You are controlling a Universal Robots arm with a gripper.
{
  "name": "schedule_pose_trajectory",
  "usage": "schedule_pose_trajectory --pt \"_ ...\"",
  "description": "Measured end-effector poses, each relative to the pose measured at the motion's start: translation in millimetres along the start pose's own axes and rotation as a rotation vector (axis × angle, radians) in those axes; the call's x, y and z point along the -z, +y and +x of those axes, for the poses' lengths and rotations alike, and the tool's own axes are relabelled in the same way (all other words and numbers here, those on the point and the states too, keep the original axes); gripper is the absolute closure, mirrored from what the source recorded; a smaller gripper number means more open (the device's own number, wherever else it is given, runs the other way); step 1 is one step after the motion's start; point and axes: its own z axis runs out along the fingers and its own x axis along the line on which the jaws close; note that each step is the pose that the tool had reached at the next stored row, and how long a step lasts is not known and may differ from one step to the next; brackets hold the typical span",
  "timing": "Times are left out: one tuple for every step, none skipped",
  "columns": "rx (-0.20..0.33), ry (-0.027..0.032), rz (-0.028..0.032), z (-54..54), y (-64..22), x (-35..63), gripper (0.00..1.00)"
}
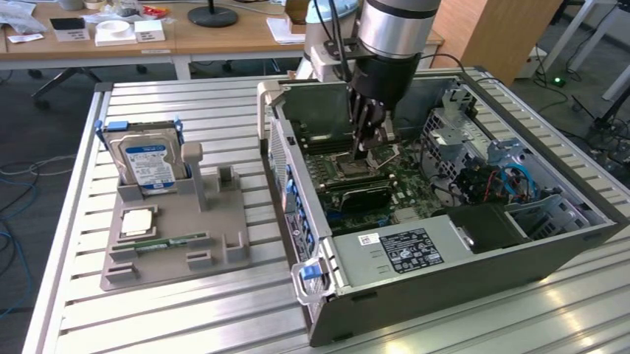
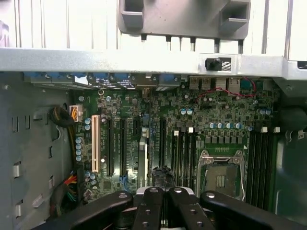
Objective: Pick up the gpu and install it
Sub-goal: 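Press down on the gpu until it lock into place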
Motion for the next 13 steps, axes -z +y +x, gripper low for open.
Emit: schedule_pose_trajectory --pt "0.000 0.0001 -0.0001 0.0 -0.7 0.1 0.89" --pt "0.000 0.0002 -0.0001 0.0 -1.3 0.1 0.89" --pt "0.000 0.0001 -0.0001 0.0 -1.4 0.1 0.89" --pt "0.000 0.0000 0.0000 0.0 -1.5 0.3 0.89" --pt "0.000 0.0002 -0.0001 -0.1 -1.6 1.3 0.89" --pt "0.000 0.0001 0.0000 -0.1 -1.7 3.0 0.89" --pt "0.000 0.0001 0.0000 -0.2 -1.7 5.2 0.89" --pt "0.000 0.0001 0.0000 -0.3 -1.8 8.0 0.89" --pt "0.000 0.0000 0.0000 -0.4 -1.8 10.5 0.89" --pt "0.000 0.0000 0.0000 -0.5 -1.9 13.1 0.89" --pt "0.000 0.0000 0.0000 -0.7 -2.0 15.5 0.89" --pt "0.000 0.0000 0.0000 -0.8 -2.0 17.8 0.89" --pt "0.000 0.0000 0.0000 -1.0 -2.0 20.1 0.89"
